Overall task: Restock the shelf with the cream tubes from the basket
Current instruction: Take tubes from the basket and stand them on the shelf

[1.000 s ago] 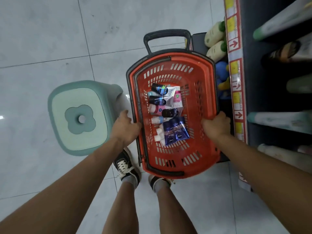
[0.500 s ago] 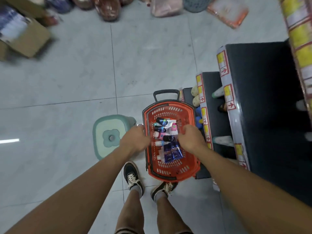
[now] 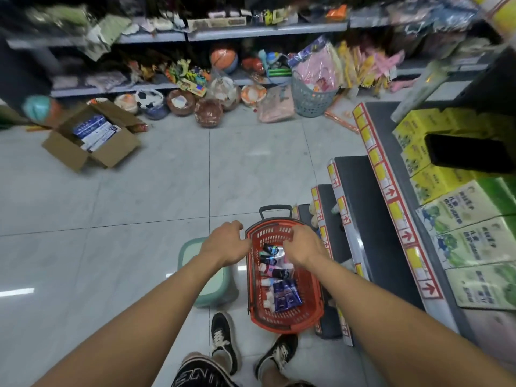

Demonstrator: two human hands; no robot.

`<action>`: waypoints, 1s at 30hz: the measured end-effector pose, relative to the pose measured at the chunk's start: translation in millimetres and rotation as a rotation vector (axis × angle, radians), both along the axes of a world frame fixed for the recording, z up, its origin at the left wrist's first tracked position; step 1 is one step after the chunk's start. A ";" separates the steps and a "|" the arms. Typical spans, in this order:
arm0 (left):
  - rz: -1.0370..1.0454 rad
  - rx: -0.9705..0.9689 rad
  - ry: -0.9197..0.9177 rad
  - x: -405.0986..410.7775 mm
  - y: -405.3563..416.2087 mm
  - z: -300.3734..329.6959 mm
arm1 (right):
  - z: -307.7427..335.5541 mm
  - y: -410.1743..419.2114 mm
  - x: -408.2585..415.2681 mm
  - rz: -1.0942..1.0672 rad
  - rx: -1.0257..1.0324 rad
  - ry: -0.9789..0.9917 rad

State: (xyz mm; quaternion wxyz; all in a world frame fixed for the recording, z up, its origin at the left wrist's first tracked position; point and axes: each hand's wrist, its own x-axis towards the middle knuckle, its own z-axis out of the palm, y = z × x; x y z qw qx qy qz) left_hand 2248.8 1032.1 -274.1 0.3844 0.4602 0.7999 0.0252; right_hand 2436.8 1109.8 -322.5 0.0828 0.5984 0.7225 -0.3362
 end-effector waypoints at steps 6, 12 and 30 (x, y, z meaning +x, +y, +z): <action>-0.075 0.060 0.057 -3.7 -13.9 33.4 | 44.1 -22.2 -0.3 0.004 0.026 -0.046; -0.263 0.151 0.104 -39.8 -19.6 65.0 | 89.5 -41.3 -15.6 -0.068 0.111 -0.125; -0.603 0.348 0.123 -179.6 -49.5 120.3 | 158.4 -139.3 -121.6 -0.253 0.226 -0.223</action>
